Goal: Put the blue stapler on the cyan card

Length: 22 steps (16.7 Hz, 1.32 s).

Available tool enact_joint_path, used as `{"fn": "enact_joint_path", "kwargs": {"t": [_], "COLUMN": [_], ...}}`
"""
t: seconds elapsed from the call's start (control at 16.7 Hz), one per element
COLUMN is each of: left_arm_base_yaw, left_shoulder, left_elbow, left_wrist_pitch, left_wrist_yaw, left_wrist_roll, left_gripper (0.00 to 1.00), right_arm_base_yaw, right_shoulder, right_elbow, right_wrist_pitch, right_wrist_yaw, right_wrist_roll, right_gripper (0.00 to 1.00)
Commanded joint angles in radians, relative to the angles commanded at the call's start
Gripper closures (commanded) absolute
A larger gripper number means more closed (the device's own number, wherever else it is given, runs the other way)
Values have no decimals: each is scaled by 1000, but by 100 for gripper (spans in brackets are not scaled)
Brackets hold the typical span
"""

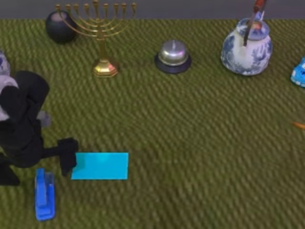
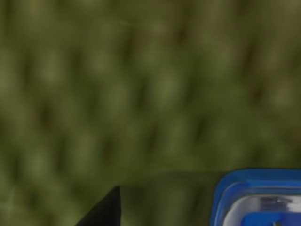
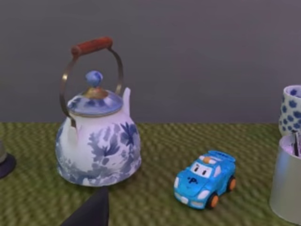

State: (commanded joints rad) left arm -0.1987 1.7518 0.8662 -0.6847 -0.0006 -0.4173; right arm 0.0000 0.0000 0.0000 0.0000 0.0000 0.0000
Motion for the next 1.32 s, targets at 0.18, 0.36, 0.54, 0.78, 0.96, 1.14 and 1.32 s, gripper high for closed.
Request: {"fn": "enact_joint_path", "kwargs": {"t": [0.18, 0.36, 0.54, 0.78, 0.96, 1.14, 1.32], "left_arm_base_yaw": [0, 0, 0, 0, 0, 0, 0], "left_shoulder": [0, 0, 0, 0, 0, -1, -14], "left_elbow": [0, 0, 0, 0, 0, 1, 31], "left_wrist_pitch": [0, 0, 0, 0, 0, 0, -41], "left_wrist_yaw": [0, 0, 0, 0, 0, 0, 0], "left_wrist_roll": [0, 0, 0, 0, 0, 1, 0], "left_gripper": [45, 68, 90, 100, 100, 100, 100], "right_arm_base_yaw": [0, 0, 0, 0, 0, 0, 0], "right_shoulder": [0, 0, 0, 0, 0, 0, 0], "right_elbow": [0, 0, 0, 0, 0, 0, 0], "right_wrist_pitch": [0, 0, 0, 0, 0, 0, 0], "right_wrist_yaw": [0, 0, 0, 0, 0, 0, 0], "right_wrist_roll": [0, 0, 0, 0, 0, 0, 0], "right_gripper": [0, 0, 0, 0, 0, 0, 0]}}
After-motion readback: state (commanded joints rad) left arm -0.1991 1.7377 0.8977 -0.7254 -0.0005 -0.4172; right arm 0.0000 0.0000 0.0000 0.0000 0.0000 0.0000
